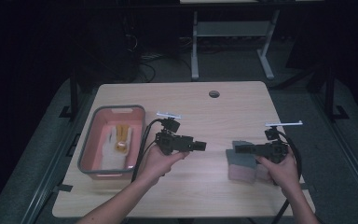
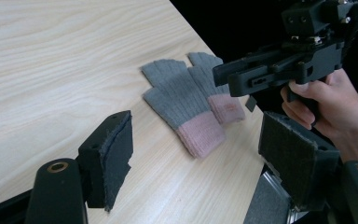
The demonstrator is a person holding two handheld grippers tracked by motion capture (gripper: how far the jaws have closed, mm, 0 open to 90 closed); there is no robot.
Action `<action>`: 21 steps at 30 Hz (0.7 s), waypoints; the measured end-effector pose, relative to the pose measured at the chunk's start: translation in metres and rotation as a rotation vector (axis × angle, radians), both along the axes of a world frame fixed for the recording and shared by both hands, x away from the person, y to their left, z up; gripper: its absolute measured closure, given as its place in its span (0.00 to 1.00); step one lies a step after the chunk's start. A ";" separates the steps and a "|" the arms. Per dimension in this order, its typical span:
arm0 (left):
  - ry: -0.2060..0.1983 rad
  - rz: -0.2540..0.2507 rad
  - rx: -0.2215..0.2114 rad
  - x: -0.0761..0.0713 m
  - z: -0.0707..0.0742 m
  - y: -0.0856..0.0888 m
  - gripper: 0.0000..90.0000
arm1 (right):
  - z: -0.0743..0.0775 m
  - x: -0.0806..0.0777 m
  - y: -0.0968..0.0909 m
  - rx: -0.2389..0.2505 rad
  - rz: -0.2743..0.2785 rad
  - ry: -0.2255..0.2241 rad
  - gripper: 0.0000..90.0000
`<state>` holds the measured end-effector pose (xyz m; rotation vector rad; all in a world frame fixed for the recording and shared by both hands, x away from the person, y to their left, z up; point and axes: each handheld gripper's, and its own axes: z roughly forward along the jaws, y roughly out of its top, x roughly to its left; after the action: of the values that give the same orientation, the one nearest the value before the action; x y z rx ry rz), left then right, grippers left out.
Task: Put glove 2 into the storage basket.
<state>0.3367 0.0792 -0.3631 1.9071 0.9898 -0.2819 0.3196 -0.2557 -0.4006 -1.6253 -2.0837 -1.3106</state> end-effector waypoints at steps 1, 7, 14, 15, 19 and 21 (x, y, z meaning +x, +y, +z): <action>0.000 -0.004 -0.001 0.000 -0.001 -0.003 0.29 | -0.001 -0.002 -0.003 -0.008 -0.004 -0.003 0.56; -0.003 -0.034 -0.002 -0.003 -0.008 -0.023 0.29 | -0.005 -0.012 -0.023 -0.065 -0.048 -0.005 0.55; 0.008 -0.080 0.010 -0.006 -0.020 -0.050 0.29 | -0.011 -0.021 -0.042 -0.158 -0.083 -0.013 0.55; 0.012 -0.087 0.009 -0.007 -0.021 -0.054 0.29 | -0.012 -0.022 -0.044 -0.171 -0.086 -0.012 0.55; 0.015 -0.109 0.015 -0.009 -0.028 -0.066 0.29 | -0.014 -0.025 -0.050 -0.219 -0.101 -0.010 0.57; 0.014 -0.118 0.027 -0.010 -0.032 -0.071 0.29 | -0.016 -0.026 -0.053 -0.254 -0.105 -0.016 0.57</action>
<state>0.3269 0.0083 -0.3948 1.9944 0.8957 -0.3516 0.2938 -0.3087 -0.4170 -1.8529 -2.2813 -1.1287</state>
